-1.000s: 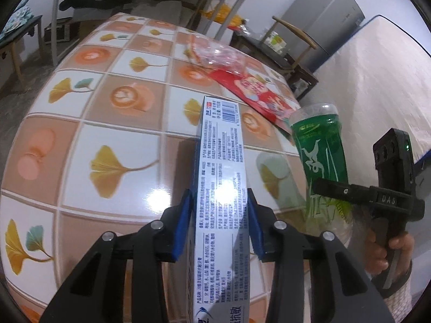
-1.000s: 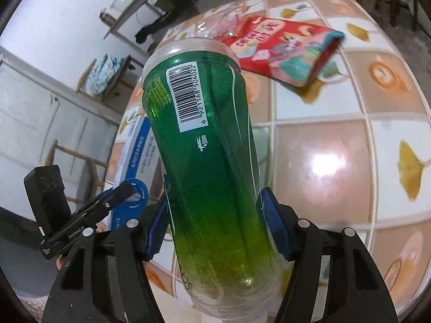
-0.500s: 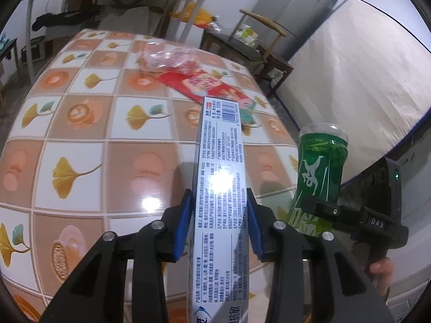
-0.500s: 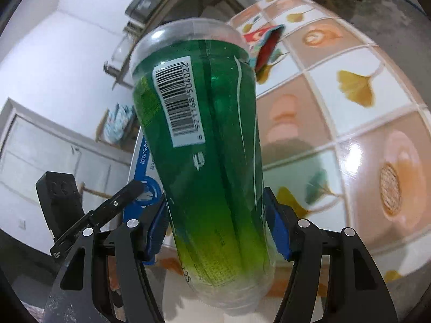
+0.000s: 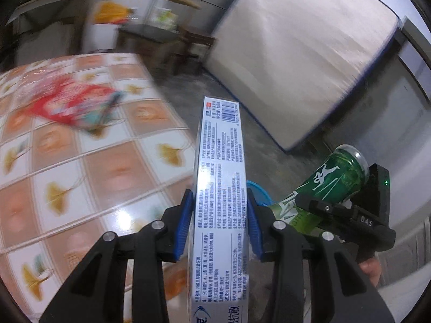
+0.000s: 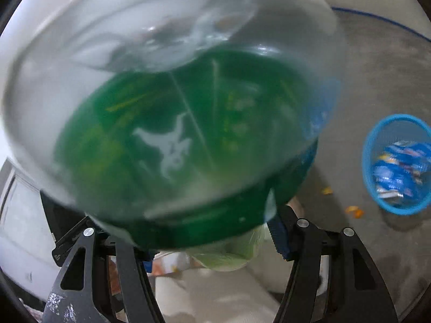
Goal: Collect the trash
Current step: 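Carry the toothpaste box and green bottle over the blue wastebasket, then open both grippers to drop the box and bottle into the wastebasket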
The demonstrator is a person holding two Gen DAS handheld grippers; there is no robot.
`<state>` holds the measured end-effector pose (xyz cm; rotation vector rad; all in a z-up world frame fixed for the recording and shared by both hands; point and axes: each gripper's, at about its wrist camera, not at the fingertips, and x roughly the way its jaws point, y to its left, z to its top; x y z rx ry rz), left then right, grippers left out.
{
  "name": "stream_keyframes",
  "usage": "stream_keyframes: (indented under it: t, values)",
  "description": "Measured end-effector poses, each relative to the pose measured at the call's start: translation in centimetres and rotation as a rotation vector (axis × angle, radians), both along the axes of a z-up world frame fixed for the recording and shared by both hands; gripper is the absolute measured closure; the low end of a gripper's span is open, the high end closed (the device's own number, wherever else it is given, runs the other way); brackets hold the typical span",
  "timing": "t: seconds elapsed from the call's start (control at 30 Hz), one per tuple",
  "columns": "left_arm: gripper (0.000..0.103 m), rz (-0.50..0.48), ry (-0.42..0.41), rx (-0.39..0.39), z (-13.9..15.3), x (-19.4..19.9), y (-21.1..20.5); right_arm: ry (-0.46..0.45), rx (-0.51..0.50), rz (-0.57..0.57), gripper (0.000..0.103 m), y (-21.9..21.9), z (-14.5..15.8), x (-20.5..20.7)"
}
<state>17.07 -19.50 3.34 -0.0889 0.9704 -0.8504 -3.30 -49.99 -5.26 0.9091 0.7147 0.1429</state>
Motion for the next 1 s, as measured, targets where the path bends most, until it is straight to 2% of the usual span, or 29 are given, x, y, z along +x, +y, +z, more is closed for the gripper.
stream_keyframes:
  t: [0.2,0.4,0.53,0.73,0.8,0.83,0.87,1.0]
  values:
    - [0.066,-0.178,0.069,0.026,-1.9,-1.0,-10.9,0.064,0.034,-0.211,0.043,-8.3,-3.5,-5.8]
    - [0.066,-0.284,0.154,0.145,-7.1,-1.2,-21.3,0.197,0.098,-0.317,0.043,-13.8,-10.1,-6.9]
    - [0.066,-0.315,0.218,0.246,-11.9,-1.1,-27.4,0.285,0.174,-0.326,0.043,-17.2,-15.1,-5.0]
    - [0.065,-0.302,0.271,0.368,-18.3,-0.5,-34.6,0.407,0.200,-0.305,0.041,-21.4,-19.6,0.2]
    - [0.057,-0.295,0.283,0.402,-19.7,-0.2,-35.7,0.452,0.216,-0.278,0.036,-21.9,-21.2,2.5]
    - [0.044,-0.278,0.277,0.438,-20.6,0.0,-36.3,0.482,0.228,-0.267,0.032,-22.6,-22.4,3.5]
    - [0.041,-0.261,0.270,0.453,-21.1,0.1,-36.5,0.498,0.234,-0.257,0.026,-23.1,-23.1,4.4]
    - [0.040,-0.233,0.297,0.448,-21.6,0.1,-35.2,0.597,0.192,-0.247,0.025,-23.3,-25.7,6.8]
